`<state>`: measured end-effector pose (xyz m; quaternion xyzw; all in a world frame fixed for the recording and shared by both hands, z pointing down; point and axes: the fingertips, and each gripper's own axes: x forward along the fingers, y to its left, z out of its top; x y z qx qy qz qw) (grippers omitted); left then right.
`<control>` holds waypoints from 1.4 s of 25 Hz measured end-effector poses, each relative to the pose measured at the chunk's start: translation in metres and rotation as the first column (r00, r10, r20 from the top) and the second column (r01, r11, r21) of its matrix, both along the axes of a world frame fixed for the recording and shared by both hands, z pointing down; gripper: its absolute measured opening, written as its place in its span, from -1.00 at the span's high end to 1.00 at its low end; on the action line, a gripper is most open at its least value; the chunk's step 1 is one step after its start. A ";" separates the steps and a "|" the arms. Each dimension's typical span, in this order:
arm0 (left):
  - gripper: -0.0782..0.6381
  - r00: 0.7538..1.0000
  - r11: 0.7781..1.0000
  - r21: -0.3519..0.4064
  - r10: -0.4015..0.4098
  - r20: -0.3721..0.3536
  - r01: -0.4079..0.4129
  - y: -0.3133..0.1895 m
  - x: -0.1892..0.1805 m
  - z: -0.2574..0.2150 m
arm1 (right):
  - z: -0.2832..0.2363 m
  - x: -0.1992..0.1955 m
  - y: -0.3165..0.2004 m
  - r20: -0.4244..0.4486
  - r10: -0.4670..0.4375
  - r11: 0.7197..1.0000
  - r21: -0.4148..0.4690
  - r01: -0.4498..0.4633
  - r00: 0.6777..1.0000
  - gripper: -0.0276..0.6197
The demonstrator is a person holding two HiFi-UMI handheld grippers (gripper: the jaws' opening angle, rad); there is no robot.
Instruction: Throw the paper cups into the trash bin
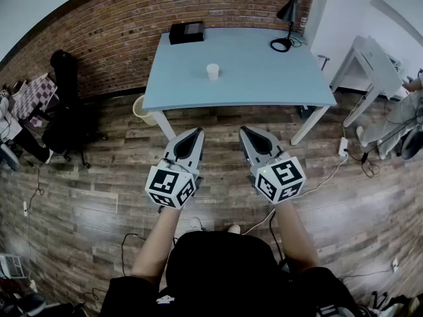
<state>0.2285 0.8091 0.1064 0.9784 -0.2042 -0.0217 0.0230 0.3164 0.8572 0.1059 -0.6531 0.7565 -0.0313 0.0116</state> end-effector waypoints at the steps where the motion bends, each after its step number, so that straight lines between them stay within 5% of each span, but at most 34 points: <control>1: 0.76 1.000 1.000 -0.001 -0.002 0.001 0.002 0.003 0.001 0.001 | 0.000 0.001 0.002 0.001 -0.003 1.000 0.001 0.003 1.000 0.91; 17: 0.76 0.996 0.997 0.037 -0.076 0.037 0.075 0.022 0.003 0.007 | 0.013 0.007 0.010 0.022 -0.041 0.999 -0.002 0.041 0.999 0.91; 35: 0.76 0.997 0.997 -0.013 -0.075 0.029 0.076 -0.078 0.011 0.017 | 0.019 0.021 -0.085 0.032 -0.019 0.999 -0.030 0.020 0.999 0.91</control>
